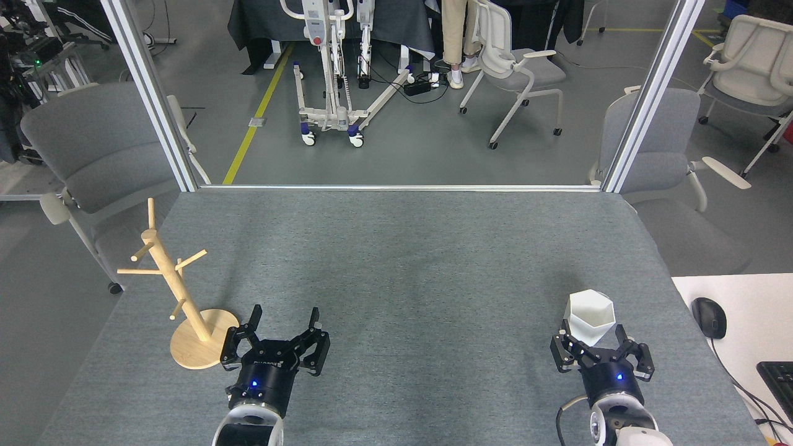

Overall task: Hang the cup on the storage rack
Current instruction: 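Close the right gripper on the white cup's rim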

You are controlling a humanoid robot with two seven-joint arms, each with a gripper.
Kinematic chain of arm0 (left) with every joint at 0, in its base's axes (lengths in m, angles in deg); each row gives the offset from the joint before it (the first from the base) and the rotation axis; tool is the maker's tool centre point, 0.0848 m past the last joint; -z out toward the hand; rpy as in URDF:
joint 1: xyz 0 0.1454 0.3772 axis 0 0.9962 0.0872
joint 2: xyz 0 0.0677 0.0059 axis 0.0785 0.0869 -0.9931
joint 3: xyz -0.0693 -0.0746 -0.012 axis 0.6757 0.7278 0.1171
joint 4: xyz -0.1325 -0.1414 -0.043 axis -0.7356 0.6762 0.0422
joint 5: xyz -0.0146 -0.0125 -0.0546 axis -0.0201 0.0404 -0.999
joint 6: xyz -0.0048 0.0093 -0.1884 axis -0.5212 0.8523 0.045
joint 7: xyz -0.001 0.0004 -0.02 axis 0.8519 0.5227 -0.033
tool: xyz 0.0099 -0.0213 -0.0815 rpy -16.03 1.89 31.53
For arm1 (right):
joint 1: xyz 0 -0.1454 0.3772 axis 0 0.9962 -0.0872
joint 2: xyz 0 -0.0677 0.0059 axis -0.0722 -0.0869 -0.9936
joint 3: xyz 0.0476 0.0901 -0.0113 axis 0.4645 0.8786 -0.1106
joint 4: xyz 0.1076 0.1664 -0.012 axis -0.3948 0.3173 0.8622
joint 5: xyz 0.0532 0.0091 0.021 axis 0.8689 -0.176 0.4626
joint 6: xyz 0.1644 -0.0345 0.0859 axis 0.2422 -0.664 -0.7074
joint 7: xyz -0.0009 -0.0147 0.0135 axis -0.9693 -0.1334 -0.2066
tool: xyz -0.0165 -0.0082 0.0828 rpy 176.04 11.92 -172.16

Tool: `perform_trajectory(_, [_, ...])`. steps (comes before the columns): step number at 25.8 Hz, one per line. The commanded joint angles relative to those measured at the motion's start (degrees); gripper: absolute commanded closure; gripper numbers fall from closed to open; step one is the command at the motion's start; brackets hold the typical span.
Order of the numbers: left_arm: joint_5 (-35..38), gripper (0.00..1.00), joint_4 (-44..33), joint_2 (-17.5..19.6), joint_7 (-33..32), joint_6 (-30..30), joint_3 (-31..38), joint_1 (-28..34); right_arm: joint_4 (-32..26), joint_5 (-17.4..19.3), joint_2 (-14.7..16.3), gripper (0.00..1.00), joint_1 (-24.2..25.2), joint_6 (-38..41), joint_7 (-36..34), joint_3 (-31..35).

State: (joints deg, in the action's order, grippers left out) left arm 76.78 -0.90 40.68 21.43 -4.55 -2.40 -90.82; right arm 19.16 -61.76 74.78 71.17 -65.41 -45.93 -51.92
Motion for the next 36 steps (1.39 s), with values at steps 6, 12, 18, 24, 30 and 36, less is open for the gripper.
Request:
perform_trajectory(6, [-0.1, 0.01, 0.4, -0.5, 0.0, -0.1, -0.2, -0.1, 3.2, 0.1, -0.4, 0.00, -3.0, -0.1, 0.0, 0.3])
perform_trajectory(12, [0.0, 0.01, 1.7, -0.6, 0.1, -0.2, -0.1, -0.7, 3.3, 0.3, -0.4, 0.00, -3.2, 0.0, 0.0, 0.6])
perform_trajectory(18, [0.0, 0.01, 2.0, -0.7, 0.1, -0.2, -0.2, -0.7, 5.6, 0.1, -0.9, 0.00, -4.2, 0.0, 0.1, 0.7])
perform_trajectory(24, [-0.1, 0.01, 3.5, -0.6, 0.3, -0.2, -0.1, -0.7, 9.4, 0.0, -0.8, 0.00, -7.2, -0.1, 0.1, 0.6])
perform_trajectory(30, [-0.1, 0.01, 3.5, -0.6, 0.3, -0.2, -0.1, -0.6, 10.0, 0.2, -0.6, 0.00, -7.6, 0.0, 0.1, 0.9])
perform_trajectory(36, [0.0, 0.01, 3.5, -0.6, 0.3, -0.1, -0.1, -0.5, 11.7, 0.3, -0.1, 0.01, -9.4, 0.0, 0.1, 1.0])
